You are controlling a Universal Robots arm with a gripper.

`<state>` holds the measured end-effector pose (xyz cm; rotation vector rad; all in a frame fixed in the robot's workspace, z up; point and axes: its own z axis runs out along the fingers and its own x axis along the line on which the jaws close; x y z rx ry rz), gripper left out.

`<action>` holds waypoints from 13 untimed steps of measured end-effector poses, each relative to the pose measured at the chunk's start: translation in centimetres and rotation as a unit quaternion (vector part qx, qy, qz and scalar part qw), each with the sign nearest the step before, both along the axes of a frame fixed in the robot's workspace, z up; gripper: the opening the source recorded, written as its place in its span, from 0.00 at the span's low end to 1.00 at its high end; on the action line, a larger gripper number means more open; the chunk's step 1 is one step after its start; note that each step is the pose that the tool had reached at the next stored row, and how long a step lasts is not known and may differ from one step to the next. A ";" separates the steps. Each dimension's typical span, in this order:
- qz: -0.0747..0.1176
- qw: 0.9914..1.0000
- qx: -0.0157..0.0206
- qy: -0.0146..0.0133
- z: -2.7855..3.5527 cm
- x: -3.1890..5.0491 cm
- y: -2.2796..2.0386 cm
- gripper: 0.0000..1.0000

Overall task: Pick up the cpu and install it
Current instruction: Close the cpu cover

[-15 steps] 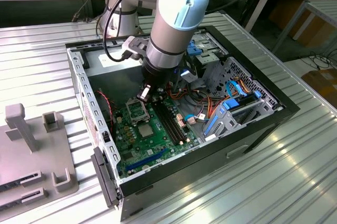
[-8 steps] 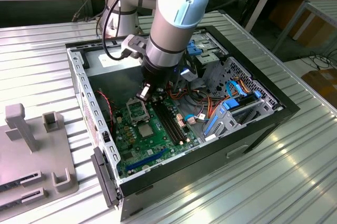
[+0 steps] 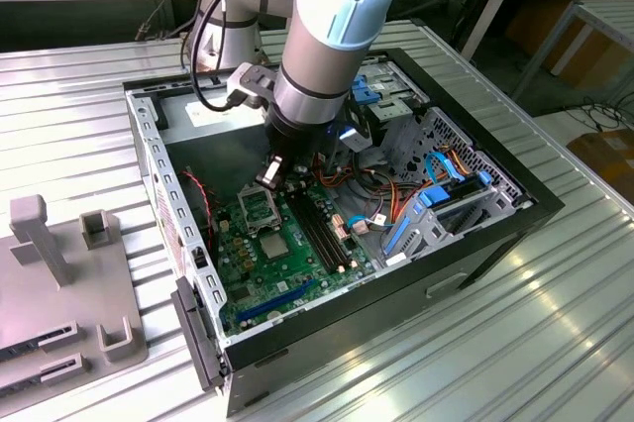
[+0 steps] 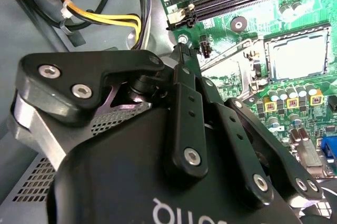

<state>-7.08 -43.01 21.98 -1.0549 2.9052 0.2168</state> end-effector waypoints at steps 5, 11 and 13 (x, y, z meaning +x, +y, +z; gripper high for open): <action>0.001 1.000 0.000 0.000 0.14 -0.04 -0.04 0.11; 0.002 1.000 0.000 0.000 0.38 -0.04 -0.04 0.11; 0.002 1.000 0.000 0.000 0.45 -0.04 -0.05 0.11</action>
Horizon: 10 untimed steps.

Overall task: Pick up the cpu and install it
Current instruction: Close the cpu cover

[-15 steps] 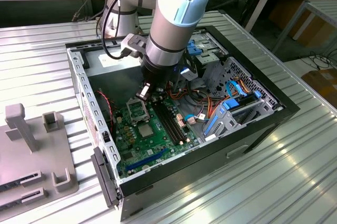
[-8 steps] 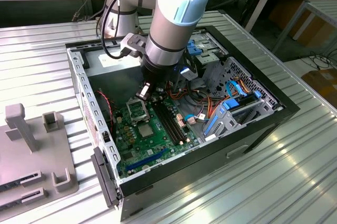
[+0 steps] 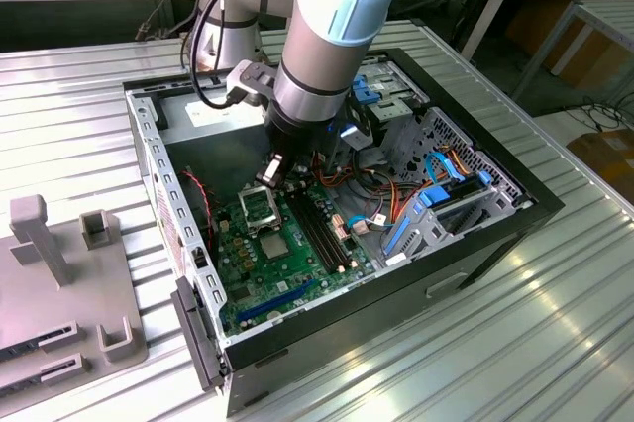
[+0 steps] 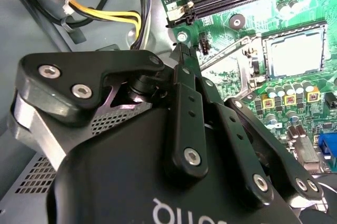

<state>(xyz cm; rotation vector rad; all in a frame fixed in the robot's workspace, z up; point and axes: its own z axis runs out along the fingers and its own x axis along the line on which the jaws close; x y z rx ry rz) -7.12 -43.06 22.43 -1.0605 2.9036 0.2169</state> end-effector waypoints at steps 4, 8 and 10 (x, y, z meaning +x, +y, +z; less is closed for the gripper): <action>0.001 1.000 0.000 0.000 0.17 0.00 -0.02 0.11; 0.003 1.000 0.000 0.000 0.30 -0.02 -0.08 0.11; 0.004 1.000 0.000 0.000 0.32 -0.05 -0.12 0.11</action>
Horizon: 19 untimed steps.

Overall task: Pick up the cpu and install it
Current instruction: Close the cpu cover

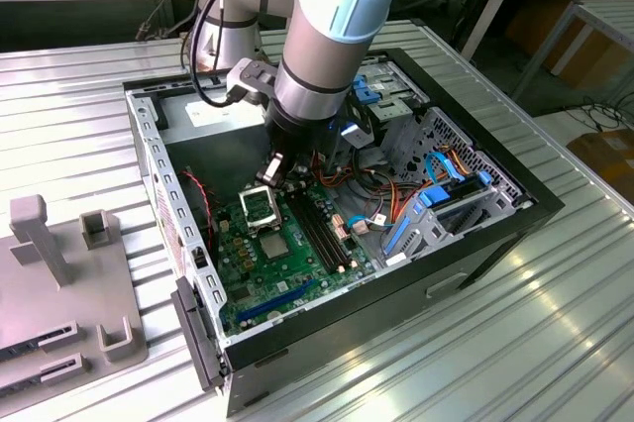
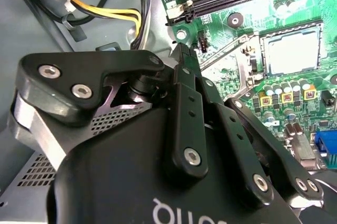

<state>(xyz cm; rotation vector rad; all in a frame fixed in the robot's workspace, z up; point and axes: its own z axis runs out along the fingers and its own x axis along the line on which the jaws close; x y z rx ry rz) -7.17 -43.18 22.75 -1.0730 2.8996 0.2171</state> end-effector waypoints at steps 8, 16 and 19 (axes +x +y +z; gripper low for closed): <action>0.006 1.000 0.000 0.000 0.16 -0.14 -0.07 0.11; 0.012 1.000 0.000 0.000 0.49 -0.14 -0.13 0.11; 0.020 1.000 0.000 0.000 0.52 -0.14 -0.15 0.11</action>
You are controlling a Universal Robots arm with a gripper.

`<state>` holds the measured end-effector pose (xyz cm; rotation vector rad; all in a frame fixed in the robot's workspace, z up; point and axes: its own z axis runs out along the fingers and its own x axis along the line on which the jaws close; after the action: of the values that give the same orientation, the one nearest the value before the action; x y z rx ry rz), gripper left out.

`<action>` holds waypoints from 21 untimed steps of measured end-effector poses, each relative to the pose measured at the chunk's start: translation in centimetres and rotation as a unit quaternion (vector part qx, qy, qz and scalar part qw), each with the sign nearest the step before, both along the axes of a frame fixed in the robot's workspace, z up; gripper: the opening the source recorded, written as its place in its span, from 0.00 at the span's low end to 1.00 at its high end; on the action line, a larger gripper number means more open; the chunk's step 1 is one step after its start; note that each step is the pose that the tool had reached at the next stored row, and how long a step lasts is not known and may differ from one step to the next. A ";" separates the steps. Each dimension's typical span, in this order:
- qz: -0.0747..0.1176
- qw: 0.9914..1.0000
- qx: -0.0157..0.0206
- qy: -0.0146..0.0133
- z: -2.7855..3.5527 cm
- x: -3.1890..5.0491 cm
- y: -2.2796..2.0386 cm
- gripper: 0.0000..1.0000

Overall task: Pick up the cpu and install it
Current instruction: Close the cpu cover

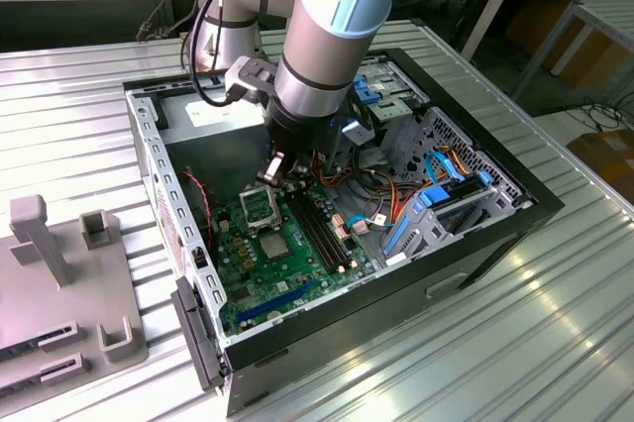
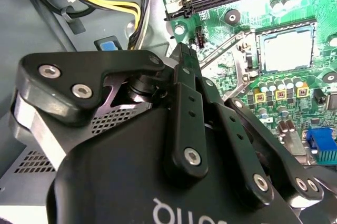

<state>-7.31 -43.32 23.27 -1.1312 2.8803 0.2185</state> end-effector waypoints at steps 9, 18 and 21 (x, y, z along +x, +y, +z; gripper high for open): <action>0.018 1.000 0.000 0.000 0.48 0.00 -0.08 0.11; 0.023 1.000 0.002 0.000 1.03 0.00 -0.12 0.11; 0.024 1.000 0.003 0.000 1.15 0.00 -0.16 0.11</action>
<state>-7.31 -43.48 24.42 -1.2013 2.8522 0.2283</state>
